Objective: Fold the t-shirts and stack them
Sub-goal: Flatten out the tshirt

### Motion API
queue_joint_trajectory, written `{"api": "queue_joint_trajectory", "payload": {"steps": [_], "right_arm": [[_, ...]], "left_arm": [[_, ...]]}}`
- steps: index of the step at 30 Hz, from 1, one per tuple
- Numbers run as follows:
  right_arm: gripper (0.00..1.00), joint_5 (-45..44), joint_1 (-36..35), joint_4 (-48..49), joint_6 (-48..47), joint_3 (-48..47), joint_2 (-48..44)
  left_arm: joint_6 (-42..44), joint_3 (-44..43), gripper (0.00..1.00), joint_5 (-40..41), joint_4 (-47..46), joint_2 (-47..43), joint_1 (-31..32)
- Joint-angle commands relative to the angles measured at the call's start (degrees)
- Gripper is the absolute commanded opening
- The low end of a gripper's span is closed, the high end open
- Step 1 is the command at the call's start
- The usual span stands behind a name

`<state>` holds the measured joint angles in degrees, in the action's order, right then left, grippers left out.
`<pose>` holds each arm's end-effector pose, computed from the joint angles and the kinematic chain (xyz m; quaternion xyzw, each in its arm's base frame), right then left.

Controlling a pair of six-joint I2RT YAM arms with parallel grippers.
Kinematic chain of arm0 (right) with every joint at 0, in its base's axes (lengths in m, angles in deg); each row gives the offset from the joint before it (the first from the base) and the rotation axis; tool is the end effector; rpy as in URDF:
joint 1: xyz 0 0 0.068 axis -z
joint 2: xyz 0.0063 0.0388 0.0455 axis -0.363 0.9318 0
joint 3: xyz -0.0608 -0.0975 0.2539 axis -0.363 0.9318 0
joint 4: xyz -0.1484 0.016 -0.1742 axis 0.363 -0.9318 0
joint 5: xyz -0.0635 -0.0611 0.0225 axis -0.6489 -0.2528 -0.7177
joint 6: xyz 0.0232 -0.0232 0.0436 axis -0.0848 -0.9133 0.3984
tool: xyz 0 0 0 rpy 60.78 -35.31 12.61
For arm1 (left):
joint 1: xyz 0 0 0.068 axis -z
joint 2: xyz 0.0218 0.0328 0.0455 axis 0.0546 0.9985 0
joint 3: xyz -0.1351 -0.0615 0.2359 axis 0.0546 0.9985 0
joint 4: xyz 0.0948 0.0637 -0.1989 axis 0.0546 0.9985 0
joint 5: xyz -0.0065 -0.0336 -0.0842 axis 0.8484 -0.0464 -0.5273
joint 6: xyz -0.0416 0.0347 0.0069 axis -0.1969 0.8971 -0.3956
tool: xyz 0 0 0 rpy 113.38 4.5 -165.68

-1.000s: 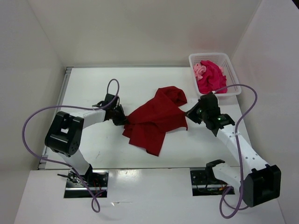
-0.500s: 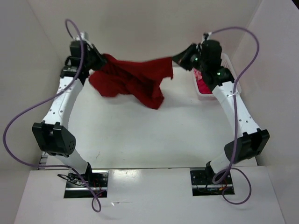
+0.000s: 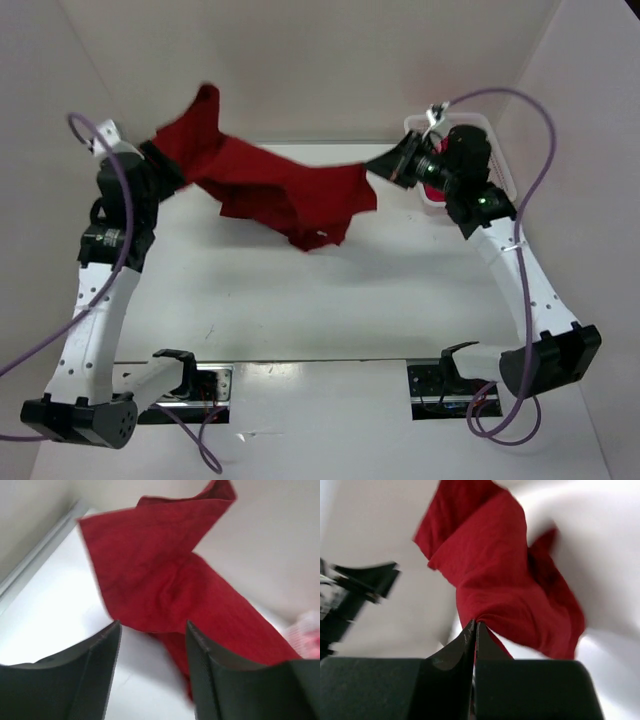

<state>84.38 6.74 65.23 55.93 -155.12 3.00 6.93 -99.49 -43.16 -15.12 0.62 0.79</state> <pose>0.2328 0.0788 0.4514 0.0185 0.7424 0.4769 0.4701 0.1814 -0.0004 0.4567 -0.2922 0.6921 -0.0867 0.6543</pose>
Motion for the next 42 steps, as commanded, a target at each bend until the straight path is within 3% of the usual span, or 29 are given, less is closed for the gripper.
{"api": "queue_joint_trajectory", "payload": {"steps": [1,3,8,12,18,27,33,36,40,42], "right_arm": [[0.0,1.9,1.5,-6.8,-5.9,14.3,-1.4],[0.0,-1.6,1.5,-9.0,-7.5,17.6,-4.2],[0.0,-2.1,1.5,-12.7,-8.7,24.5,-5.4],[0.0,-3.2,1.5,-13.3,-8.1,28.7,-7.2],[0.0,-9.3,1.5,-12.5,-6.8,33.9,-7.9],[0.0,-10.4,1.5,-7.9,-3.9,37.5,-6.1],[0.0,-10.4,1.5,-7.4,-3.3,38.0,-5.6],[0.0,-10.9,1.5,-7.4,-3.3,38.6,-5.6],[0.04,-10.9,1.5,-6.3,-2.3,38.6,-3.7],[0.06,-11.4,1.5,-5.8,-2.3,38.1,-3.2]], "left_arm": [[-4.1,12.6,0.72,5.5,5.6,0.6,-0.1],[-4.6,15.1,0.77,3.7,6.1,0.0,-0.7],[-5.4,16.5,0.77,0.2,3.9,4.2,-3.3],[-4.9,18.5,0.65,-6.3,0.7,8.0,-7.3],[-8.9,21.8,0.55,-17.9,-9.0,23.6,-12.3],[-14.6,16.2,0.51,-18.8,-14.2,42.0,-14.6],[-16.7,18.7,0.66,-21.7,-16.8,42.4,-17.5],[-13.1,21.7,0.61,-22.3,-17.5,38.3,-18.0],[-10.9,19.7,0.56,-19.8,-14.7,36.1,-18.0],[-9.6,19.0,0.53,-22.5,-13.4,36.1,-18.6]]}}
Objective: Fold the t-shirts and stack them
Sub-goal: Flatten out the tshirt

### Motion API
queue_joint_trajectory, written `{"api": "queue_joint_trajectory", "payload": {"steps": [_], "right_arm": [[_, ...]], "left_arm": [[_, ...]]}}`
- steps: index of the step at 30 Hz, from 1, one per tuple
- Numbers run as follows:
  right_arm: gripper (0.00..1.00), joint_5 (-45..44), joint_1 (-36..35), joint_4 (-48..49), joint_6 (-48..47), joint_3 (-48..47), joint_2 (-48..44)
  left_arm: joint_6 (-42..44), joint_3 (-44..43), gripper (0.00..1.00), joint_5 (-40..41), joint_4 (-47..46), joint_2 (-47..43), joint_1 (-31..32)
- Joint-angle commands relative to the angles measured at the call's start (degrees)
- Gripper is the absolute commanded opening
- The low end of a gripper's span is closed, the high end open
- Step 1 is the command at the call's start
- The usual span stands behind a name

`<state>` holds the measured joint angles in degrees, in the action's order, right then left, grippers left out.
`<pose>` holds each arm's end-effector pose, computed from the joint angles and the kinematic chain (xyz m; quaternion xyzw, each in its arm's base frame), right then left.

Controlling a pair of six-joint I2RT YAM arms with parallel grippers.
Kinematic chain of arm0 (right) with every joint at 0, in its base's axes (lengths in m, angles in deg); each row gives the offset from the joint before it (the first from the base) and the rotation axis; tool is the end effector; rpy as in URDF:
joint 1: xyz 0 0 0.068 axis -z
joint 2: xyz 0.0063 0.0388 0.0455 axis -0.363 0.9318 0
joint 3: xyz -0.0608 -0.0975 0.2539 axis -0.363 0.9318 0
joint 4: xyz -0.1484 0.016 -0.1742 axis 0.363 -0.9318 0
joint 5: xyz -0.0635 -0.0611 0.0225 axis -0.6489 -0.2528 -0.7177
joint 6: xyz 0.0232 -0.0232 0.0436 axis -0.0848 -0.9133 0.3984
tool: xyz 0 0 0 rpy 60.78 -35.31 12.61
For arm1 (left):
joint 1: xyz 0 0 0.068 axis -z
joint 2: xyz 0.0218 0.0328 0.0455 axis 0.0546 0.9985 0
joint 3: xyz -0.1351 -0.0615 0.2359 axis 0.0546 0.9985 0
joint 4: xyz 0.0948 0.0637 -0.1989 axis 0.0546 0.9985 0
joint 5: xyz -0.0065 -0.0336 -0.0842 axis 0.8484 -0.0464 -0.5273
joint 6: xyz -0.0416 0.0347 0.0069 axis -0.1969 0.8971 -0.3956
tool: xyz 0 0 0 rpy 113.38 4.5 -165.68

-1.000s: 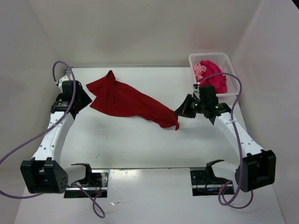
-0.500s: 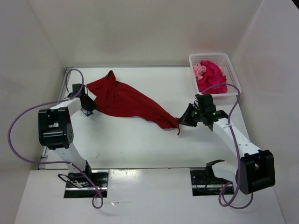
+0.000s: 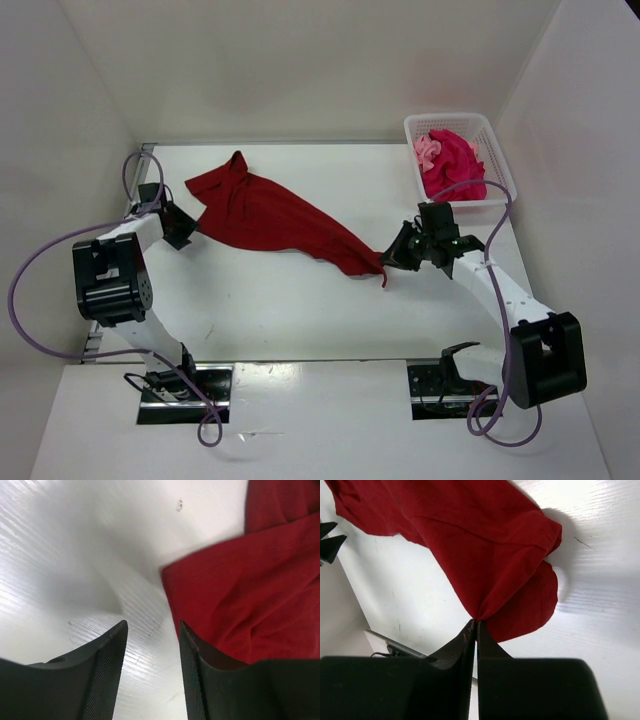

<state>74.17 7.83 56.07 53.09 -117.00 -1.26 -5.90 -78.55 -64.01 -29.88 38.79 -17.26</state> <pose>0.2001 0.0601 0.2481 0.1626 0.9135 0.2926 0.2310 0.3205 0.0796 0.1978 -0.4684 0.8218 -0.1025 0.3077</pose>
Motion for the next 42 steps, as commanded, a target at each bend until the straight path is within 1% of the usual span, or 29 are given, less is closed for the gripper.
{"api": "queue_joint_trajectory", "payload": {"steps": [1,2,3,4,5,6,7,9,10,11,12,14,15,17,19,20,21,22,24,25,26,29,30,32,35,39,42], "right_arm": [[0.09,-1.2,0.4,3.4,0.6,0.0,1.1],[0.09,-1.2,0.4,3.9,1.3,0.0,1.1],[0.1,-1.8,0.4,3.9,1.8,0.0,1.1],[0.1,-1.8,0.4,3.9,1.8,0.0,1.1],[0.12,-3.1,0.4,3.9,2.4,0.0,1.1],[0.12,-3.1,0.4,3.9,2.4,0.0,1.1],[0.12,-3.1,0.4,3.9,2.4,0.0,0.5],[0.19,-3.1,0.4,3.9,2.9,0.0,0.5],[0.21,-3.1,0.4,3.9,2.9,0.0,0.5],[0.26,-3.1,0.4,3.9,2.9,0.0,0.5],[0.28,-3.1,0.4,3.9,2.9,0.0,0.5],[0.31,-3.1,0.4,3.9,2.9,0.0,0.5],[0.34,-3.1,0.4,3.9,2.9,0.0,0.5],[0.38,-3.1,0.4,3.9,3.5,0.0,0.5],[0.44,-3.6,0.4,3.9,3.5,0.5,0.5],[0.46,-4.1,0.4,3.9,3.5,0.5,0.0],[0.48,-4.1,0.4,3.3,4.0,0.5,0.0],[0.52,-4.1,0.4,3.3,4.0,0.5,0.0],[0.53,-4.1,0.4,3.3,4.0,0.5,0.0],[0.57,-4.7,0.4,3.3,4.0,0.5,0.0],[0.58,-4.7,0.4,3.3,4.0,0.5,0.0],[0.57,-4.7,0.4,3.3,4.0,0.5,0.0],[0.57,-4.7,0.4,3.3,4.0,0.5,0.0],[0.53,-4.7,0.4,3.3,4.0,0.5,0.0],[0.52,-4.7,0.4,3.3,4.0,0.5,-0.5],[0.48,-5.4,0.4,2.8,4.5,0.5,-1.9],[0.46,-5.4,0.4,2.8,5.0,1.0,-3.5]], "left_arm": [[2.4,-1.9,0.53,-2.2,1.4,-2.1,-0.5],[0.8,-0.2,0.57,-4.7,0.9,-2.8,-0.5],[0.8,2.3,0.63,-14.8,-6.1,-3.5,-0.5],[1.8,3.8,0.6,-17.8,-7.7,-4.0,-0.5],[4.8,-0.1,0.37,-11.1,-2.0,-1.3,-1.1],[4.8,-0.2,0.36,-11.0,-2.0,-1.3,-1.1],[4.8,-0.2,0.36,-11.7,-2.0,0.5,-1.1],[3.2,-1.3,0.4,-11.7,-2.6,2.0,-1.9],[2.7,-1.3,0.45,-11.7,-2.6,3.6,-2.6],[2.7,-1.8,0.64,-12.7,-3.3,4.4,-4.4],[1.1,-1.8,0.74,-13.3,-3.3,5.0,-5.0],[0.6,-2.4,0.91,-13.3,-3.3,5.7,-5.6],[0.6,-3.0,1.0,-12.1,-3.3,6.3,-5.6],[0.0,-3.0,1.0,-11.4,-3.3,6.3,-6.1],[-0.6,-2.4,1.0,-11.4,-3.3,6.3,-6.6],[-1.2,-2.4,0.97,-11.4,-3.3,6.3,-6.6],[-1.2,-2.4,0.86,-11.4,-3.3,6.3,-6.6],[-1.2,-2.4,0.6,-11.4,-3.3,6.3,-6.6],[-1.7,-2.4,0.43,-12.6,-3.8,7.6,-6.6],[-1.7,-2.4,0.37,-12.7,-3.8,7.6,-6.6],[-2.2,-2.9,0.35,-13.2,-4.3,7.6,-6.6],[-2.8,-2.9,0.45,-13.2,-4.3,8.2,-6.6],[-2.8,-2.9,0.46,-12.7,-4.3,8.2,-6.6],[-3.5,-3.5,0.46,-11.2,-3.8,8.2,-6.6],[-4.2,-4.2,0.46,-9.1,-3.8,8.7,-5.5],[-5.2,-6.8,0.39,-5.1,-0.9,10.6,-4.2],[-5.2,-6.8,0.36,-4.6,-1.4,10.6,-3.0]]}}
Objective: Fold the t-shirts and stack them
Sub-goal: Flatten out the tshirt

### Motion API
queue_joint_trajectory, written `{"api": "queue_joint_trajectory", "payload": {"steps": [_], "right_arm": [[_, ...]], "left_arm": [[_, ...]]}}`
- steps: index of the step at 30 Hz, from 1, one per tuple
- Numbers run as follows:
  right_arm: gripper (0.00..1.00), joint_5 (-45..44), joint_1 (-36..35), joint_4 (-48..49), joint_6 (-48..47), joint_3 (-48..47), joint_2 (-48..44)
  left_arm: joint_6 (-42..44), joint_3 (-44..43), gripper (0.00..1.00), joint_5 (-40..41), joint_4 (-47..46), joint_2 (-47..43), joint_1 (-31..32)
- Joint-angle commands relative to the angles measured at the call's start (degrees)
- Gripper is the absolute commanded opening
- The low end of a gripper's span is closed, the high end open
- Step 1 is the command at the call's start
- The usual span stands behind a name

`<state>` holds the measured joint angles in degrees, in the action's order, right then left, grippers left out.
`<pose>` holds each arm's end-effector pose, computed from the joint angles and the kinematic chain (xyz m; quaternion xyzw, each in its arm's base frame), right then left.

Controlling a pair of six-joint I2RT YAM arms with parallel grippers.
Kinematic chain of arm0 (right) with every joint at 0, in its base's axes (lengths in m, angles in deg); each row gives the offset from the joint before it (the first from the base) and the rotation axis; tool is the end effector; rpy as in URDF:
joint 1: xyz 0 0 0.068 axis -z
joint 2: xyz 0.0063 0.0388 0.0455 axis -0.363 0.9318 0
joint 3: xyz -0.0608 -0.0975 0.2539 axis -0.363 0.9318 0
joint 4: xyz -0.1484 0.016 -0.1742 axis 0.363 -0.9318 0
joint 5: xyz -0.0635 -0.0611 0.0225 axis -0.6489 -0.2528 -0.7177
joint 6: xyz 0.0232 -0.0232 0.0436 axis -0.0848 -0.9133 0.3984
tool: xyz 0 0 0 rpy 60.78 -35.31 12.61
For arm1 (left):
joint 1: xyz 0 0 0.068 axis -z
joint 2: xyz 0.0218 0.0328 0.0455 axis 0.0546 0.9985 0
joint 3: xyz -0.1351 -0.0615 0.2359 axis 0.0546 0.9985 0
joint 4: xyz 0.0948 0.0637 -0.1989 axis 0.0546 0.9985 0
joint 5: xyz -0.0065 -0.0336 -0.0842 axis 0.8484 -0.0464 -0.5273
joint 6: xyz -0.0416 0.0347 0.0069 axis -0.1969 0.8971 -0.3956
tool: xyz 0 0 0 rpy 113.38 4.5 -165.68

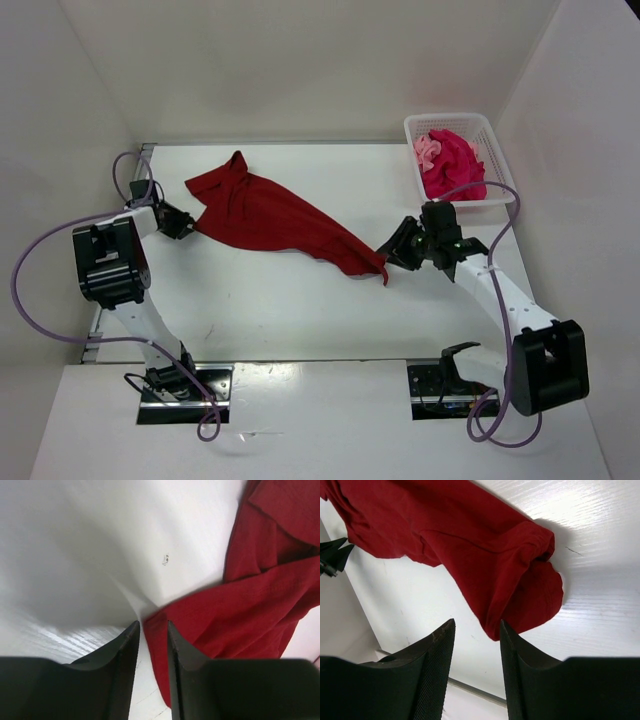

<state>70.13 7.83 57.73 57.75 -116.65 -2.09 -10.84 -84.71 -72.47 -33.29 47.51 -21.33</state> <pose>0.2009 0.0578 0.2506 0.2085 0.9020 0.2819 0.2521 0.3503 0.1084 0.1806 -0.5079 0.7914 -0.1732 0.2929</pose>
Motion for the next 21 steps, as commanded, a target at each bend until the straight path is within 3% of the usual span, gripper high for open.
{"api": "queue_joint_trajectory", "payload": {"steps": [1,4,13,15,21], "right_arm": [[0.45,-1.8,0.4,0.6,0.4,1.4,-3.5],[0.45,-2.4,0.4,0.0,1.5,2.1,-5.0],[0.45,-9.1,0.4,-5.5,2.8,3.2,-6.2],[0.41,-12.7,-1.4,-7.5,5.0,3.2,-6.2],[0.43,-18.4,-11.3,-9.6,6.4,1.7,-2.0]], "left_arm": [[-0.3,-0.6,0.35,3.2,0.5,1.9,1.1],[-0.3,-1.1,0.32,3.2,0.5,2.4,1.7],[0.9,-1.1,0.0,6.3,1.1,1.5,1.7],[1.6,-1.6,0.0,7.8,1.7,-0.3,1.7],[3.7,-2.9,0.0,9.2,2.9,-2.9,1.7]]}}
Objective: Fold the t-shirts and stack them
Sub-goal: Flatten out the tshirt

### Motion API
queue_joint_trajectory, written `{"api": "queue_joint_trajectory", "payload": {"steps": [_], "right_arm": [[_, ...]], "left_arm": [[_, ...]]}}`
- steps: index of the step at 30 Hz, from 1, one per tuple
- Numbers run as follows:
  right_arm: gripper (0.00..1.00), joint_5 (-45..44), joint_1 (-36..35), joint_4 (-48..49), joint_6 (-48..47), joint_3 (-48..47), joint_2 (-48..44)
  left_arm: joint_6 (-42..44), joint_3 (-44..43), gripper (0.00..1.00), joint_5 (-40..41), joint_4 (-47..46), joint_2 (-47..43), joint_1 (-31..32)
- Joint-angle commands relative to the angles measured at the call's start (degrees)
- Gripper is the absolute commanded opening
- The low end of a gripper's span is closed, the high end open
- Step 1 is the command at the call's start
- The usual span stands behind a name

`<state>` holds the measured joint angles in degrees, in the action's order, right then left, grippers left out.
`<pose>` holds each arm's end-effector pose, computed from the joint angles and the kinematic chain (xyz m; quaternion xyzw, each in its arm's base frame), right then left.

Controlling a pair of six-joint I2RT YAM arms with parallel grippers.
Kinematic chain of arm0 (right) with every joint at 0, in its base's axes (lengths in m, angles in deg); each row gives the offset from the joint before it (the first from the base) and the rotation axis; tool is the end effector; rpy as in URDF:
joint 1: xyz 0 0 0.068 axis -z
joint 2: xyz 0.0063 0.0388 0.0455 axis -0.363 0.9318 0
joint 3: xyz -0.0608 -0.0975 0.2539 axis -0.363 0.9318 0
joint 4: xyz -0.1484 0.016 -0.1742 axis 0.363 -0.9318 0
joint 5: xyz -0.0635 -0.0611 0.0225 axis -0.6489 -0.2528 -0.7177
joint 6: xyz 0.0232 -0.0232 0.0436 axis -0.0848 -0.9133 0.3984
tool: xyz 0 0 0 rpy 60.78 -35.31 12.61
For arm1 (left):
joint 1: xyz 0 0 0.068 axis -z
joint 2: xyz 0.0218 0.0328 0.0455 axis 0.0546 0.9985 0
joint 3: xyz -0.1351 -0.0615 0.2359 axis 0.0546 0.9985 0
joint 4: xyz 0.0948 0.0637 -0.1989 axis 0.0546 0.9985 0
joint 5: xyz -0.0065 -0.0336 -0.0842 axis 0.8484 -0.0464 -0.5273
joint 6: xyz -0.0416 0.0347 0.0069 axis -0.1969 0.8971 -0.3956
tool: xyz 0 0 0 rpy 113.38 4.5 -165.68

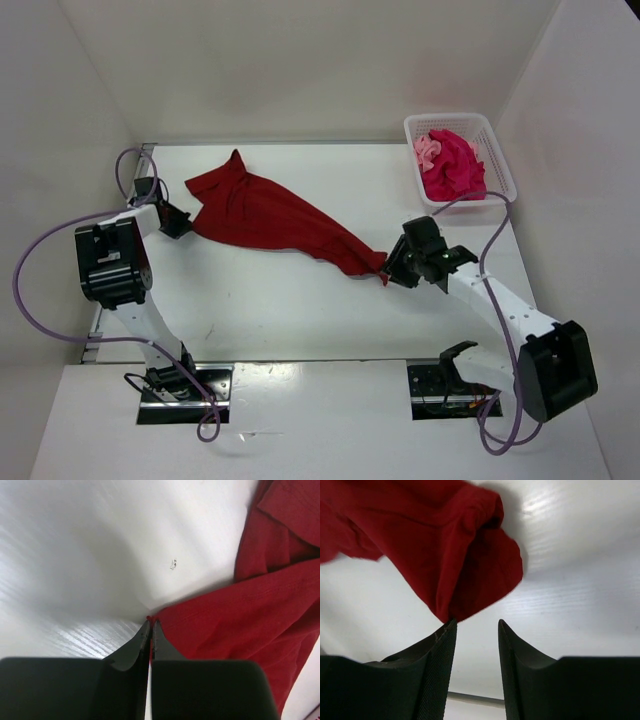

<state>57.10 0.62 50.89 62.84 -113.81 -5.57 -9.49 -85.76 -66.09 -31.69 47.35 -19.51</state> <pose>0.1734 0.0667 0.2380 0.2388 0.9201 0.1937 0.2427 0.3535 0.1014 0.1841 -0.5037 0.7987 -0.1235 0.3051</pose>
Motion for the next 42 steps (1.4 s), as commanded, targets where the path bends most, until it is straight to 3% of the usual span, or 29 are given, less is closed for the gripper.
{"api": "queue_joint_trajectory", "payload": {"steps": [1,5,11,13,18,28,31,33,35,36,39,40,42], "right_arm": [[0.45,-7.7,-5.6,-3.3,2.1,-1.6,1.5],[0.52,-10.7,-10.6,-4.5,2.7,-2.2,-0.2],[0.54,-17.5,-17.6,-6.7,3.2,-5.4,5.2],[0.58,-18.5,-17.7,-6.0,1.7,-5.9,7.1],[0.58,-24.0,-17.7,-7.1,-3.7,-12.1,22.7],[0.52,-29.9,-19.3,-7.6,-5.3,-14.6,26.2],[0.62,-29.9,-19.9,-7.7,-5.9,-15.3,26.7],[0.63,-29.9,-19.9,-6.3,-6.6,-16.0,28.2],[0.52,-29.9,-19.9,-5.1,-7.3,-17.3,30.3],[0.39,-29.9,-19.9,-3.5,-7.9,-18.5,30.8],[0.25,-29.9,-19.9,-1.9,-9.4,-21.6,31.5],[0.15,-30.4,-19.9,-1.9,-10.4,-22.5,31.5],[0.09,-28.3,-19.9,-1.9,-11.7,-25.4,28.8]], "left_arm": [[2.3,-2.4,0.0,2.8,1.4,-2.7,-0.1],[2.3,-3.7,0.0,2.3,1.4,-1.3,-0.1],[2.3,-9.6,0.0,0.4,3.4,1.8,-0.1],[2.3,-11.1,0.0,-0.3,3.4,2.5,-0.1],[2.3,-13.9,0.0,-1.4,4.7,3.2,-0.1],[1.2,-10.7,0.0,-4.2,2.2,0.5,-0.1],[0.7,-10.7,0.0,-5.0,1.7,0.5,-0.1],[0.7,-10.7,0.0,-5.5,1.7,-0.2,-0.1],[0.7,-11.3,0.0,-5.5,2.2,-0.9,-0.1],[0.7,-11.3,0.0,-5.5,2.2,-1.5,-0.1],[0.7,-10.8,0.0,-5.5,2.2,-2.7,0.4],[0.7,-10.8,0.0,-5.5,2.2,-3.5,0.4],[0.7,-10.8,0.0,-5.5,2.8,-4.8,1.1]]}}
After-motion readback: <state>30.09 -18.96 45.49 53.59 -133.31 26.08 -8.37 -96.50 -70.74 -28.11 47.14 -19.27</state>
